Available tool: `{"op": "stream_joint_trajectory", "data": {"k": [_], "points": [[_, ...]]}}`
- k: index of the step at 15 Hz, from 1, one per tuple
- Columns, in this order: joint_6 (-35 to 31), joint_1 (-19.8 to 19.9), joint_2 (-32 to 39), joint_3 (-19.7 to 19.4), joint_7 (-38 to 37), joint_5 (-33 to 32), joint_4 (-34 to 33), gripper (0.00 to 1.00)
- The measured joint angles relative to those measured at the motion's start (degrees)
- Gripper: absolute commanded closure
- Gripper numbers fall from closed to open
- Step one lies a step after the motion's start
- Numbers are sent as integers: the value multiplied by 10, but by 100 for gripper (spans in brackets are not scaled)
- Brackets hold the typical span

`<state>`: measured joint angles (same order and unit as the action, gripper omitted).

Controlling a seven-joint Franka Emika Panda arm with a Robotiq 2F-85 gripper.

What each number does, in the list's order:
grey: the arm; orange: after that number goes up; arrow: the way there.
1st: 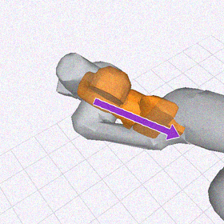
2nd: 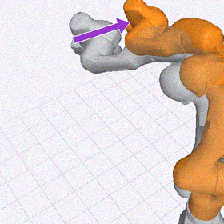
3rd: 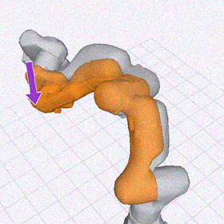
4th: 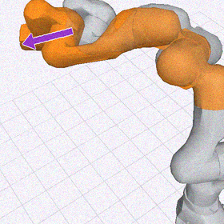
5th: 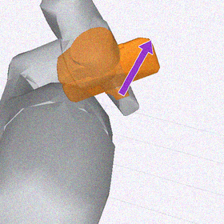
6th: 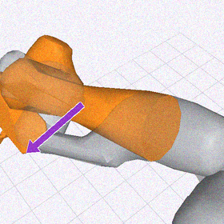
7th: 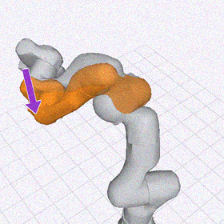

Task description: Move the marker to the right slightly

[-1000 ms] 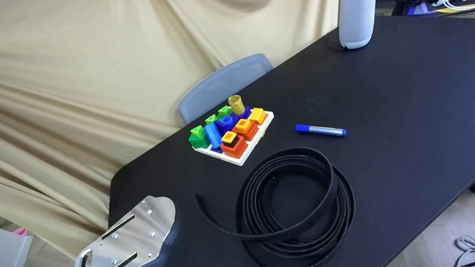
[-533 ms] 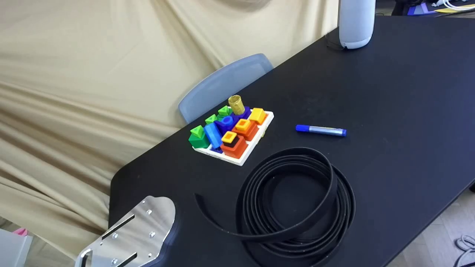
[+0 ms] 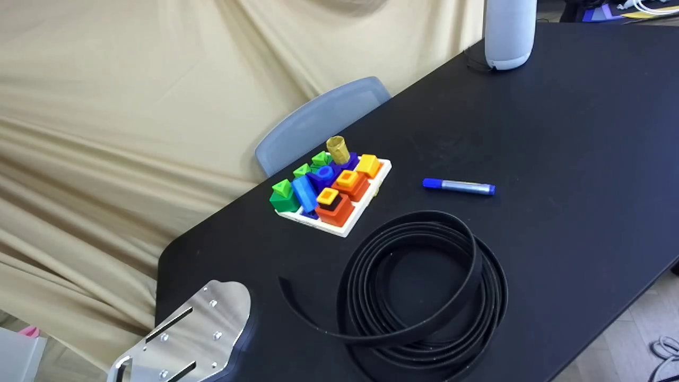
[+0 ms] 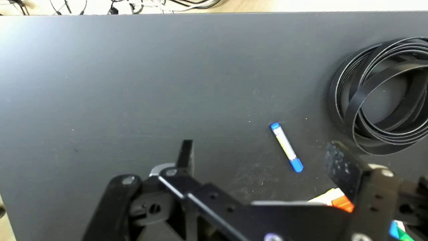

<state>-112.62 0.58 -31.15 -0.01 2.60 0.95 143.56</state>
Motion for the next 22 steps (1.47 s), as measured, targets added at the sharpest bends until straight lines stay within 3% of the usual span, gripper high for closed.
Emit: {"op": "stream_joint_trajectory", "data": {"k": [4, 8, 12, 14, 22], "points": [[-116, -5, 82, 3, 21, -11, 0, 0], [-203, -36, 188, 11, 100, -12, -14, 0], [-228, -61, 288, 27, 185, -17, -52, 0], [-246, -64, 319, 36, 190, -25, -63, 0], [-266, -62, 333, 40, 210, -26, -63, 0]]}}
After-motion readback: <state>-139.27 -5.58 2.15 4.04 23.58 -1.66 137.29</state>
